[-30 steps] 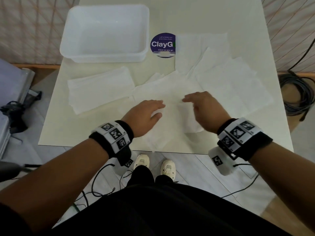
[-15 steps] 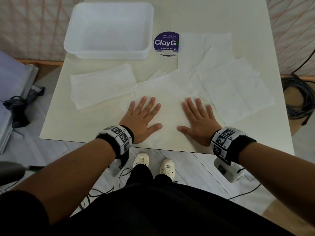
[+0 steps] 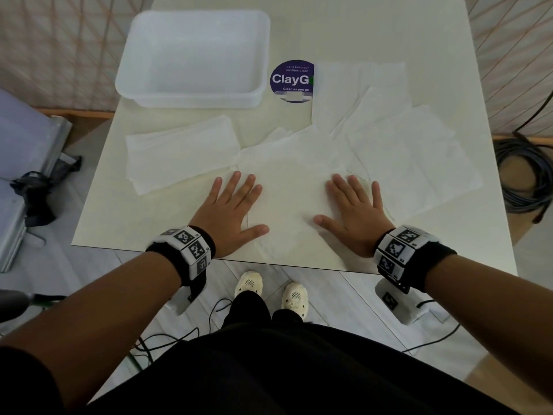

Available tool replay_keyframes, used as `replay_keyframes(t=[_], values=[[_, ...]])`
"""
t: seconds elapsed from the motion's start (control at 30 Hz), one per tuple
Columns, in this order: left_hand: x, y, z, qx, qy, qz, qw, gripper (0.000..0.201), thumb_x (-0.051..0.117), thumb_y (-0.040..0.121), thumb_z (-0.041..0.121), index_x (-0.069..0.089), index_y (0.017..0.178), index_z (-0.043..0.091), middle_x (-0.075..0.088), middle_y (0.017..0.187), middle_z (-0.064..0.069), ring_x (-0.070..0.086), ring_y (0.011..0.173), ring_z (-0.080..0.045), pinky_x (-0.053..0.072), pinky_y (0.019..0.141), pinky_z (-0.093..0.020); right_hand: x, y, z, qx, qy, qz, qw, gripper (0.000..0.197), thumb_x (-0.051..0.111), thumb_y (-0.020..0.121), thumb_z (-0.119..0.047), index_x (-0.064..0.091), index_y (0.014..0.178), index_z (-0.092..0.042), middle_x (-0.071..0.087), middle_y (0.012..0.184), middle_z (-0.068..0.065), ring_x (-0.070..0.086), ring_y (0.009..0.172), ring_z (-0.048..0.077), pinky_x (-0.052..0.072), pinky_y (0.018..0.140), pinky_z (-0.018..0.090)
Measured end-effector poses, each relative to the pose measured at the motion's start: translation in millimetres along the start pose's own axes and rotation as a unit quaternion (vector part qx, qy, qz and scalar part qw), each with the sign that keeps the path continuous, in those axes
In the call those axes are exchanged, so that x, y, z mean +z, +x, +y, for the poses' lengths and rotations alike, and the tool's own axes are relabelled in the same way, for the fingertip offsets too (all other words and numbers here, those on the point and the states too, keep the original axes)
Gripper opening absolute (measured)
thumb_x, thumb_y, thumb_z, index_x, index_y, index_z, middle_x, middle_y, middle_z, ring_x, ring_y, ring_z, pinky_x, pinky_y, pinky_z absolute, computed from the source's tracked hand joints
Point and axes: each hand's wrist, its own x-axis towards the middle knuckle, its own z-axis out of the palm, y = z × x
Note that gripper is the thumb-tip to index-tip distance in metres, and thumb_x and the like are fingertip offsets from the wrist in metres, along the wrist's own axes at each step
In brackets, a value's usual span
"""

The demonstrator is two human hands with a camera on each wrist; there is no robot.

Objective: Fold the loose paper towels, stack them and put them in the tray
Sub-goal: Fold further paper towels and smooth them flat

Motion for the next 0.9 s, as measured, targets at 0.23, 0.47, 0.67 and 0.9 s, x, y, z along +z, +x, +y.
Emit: replay_keyframes(t=[0.23, 0.47, 0.67, 0.9], values=[[-41.1, 14.1, 13.8, -0.029, -0.049, 0.023, 0.998, 0.088, 0.047, 0.072, 0.071, 0.036, 0.143, 0.020, 0.009, 0.161, -0.005, -0.011, 0.147, -0.027, -0.015, 0.116, -0.048, -34.8, 29.3, -3.5, 0.057, 0.017, 0.090, 0.994, 0.058, 0.060, 0.085, -0.039, 0.040, 0.137, -0.023, 0.046, 0.133, 0.001, 0.045, 0.123, 0.024, 0.015, 0.110, 0.041], [-57.1, 43.5, 34.2, 0.006, -0.177, 0.115, 0.977, 0.059, 0.055, 0.088, 0.052, 0.045, 0.137, 0.020, 0.035, 0.151, 0.000, 0.014, 0.146, -0.021, -0.001, 0.119, -0.039, -48.7, 40.0, 0.1, 0.081, 0.016, 0.072, 0.994, 0.040, 0.070, 0.075, -0.048, 0.058, 0.108, -0.028, 0.056, 0.102, -0.007, 0.047, 0.108, 0.019, 0.019, 0.106, 0.040], [-52.7, 62.2, 53.6, 0.038, -0.280, 0.081, 0.956, 0.040, 0.052, 0.096, 0.030, 0.051, 0.135, 0.020, 0.058, 0.124, -0.001, 0.047, 0.116, -0.021, 0.035, 0.102, -0.035, -53.2, 39.8, -3.4, 0.056, 0.074, 0.080, 0.992, 0.013, 0.068, 0.079, -0.035, 0.062, 0.084, -0.025, 0.056, 0.084, -0.008, 0.050, 0.094, 0.019, 0.032, 0.092, 0.035], [-53.5, 66.2, 43.0, 0.018, -0.365, 0.133, 0.921, 0.021, 0.049, 0.098, 0.030, 0.062, 0.107, 0.017, 0.056, 0.097, 0.004, 0.048, 0.094, -0.016, 0.041, 0.088, -0.034, -81.7, 48.2, -11.2, 0.042, 0.309, 0.039, 0.949, 0.012, 0.070, 0.080, -0.023, 0.059, 0.078, -0.019, 0.058, 0.077, -0.007, 0.052, 0.070, 0.007, 0.038, 0.060, 0.020]])
